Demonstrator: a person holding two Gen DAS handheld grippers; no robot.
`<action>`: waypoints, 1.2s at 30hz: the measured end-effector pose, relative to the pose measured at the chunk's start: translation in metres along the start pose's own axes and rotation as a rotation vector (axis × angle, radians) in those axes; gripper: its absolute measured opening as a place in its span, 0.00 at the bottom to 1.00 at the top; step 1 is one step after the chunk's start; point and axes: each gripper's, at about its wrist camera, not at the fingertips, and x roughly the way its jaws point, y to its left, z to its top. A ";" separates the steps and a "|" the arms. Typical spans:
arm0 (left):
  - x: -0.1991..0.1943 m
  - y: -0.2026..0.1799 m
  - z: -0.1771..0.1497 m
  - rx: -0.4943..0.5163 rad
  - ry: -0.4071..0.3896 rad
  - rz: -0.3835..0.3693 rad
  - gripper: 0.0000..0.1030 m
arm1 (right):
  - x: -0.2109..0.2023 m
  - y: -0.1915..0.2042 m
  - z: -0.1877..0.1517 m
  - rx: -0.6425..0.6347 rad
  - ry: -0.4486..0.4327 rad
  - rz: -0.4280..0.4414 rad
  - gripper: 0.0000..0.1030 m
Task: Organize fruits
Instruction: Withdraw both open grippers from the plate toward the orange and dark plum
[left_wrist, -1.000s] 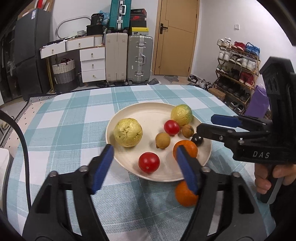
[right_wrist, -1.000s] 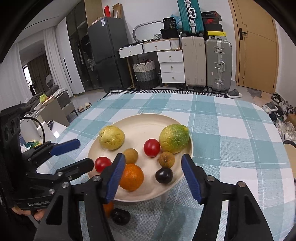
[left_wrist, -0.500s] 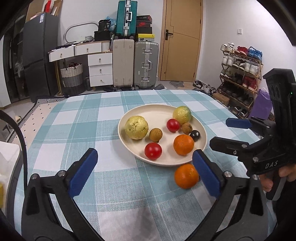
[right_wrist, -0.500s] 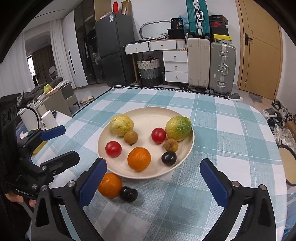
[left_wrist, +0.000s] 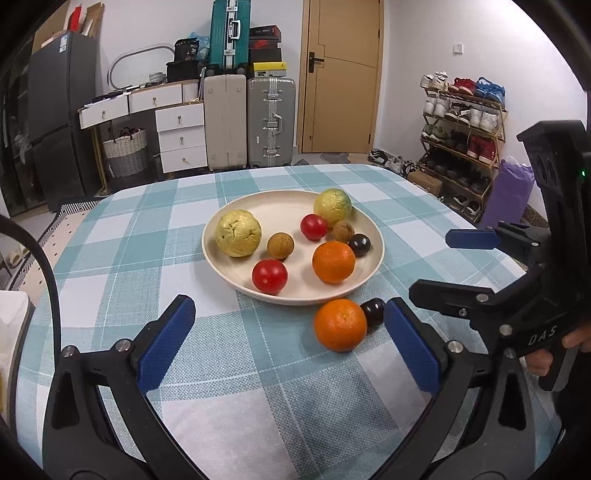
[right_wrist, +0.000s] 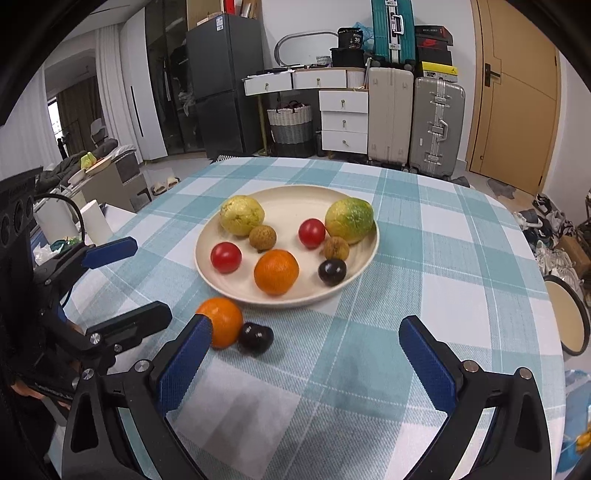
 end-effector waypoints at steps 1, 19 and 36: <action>0.001 0.001 0.000 -0.003 0.002 -0.003 0.99 | 0.000 -0.001 -0.002 0.002 0.005 -0.001 1.00; 0.008 0.019 0.001 -0.088 0.023 -0.015 0.99 | 0.007 -0.010 -0.015 0.025 0.077 -0.012 1.00; 0.009 0.026 0.001 -0.119 0.025 -0.014 0.99 | 0.035 0.018 -0.013 -0.070 0.159 0.056 0.75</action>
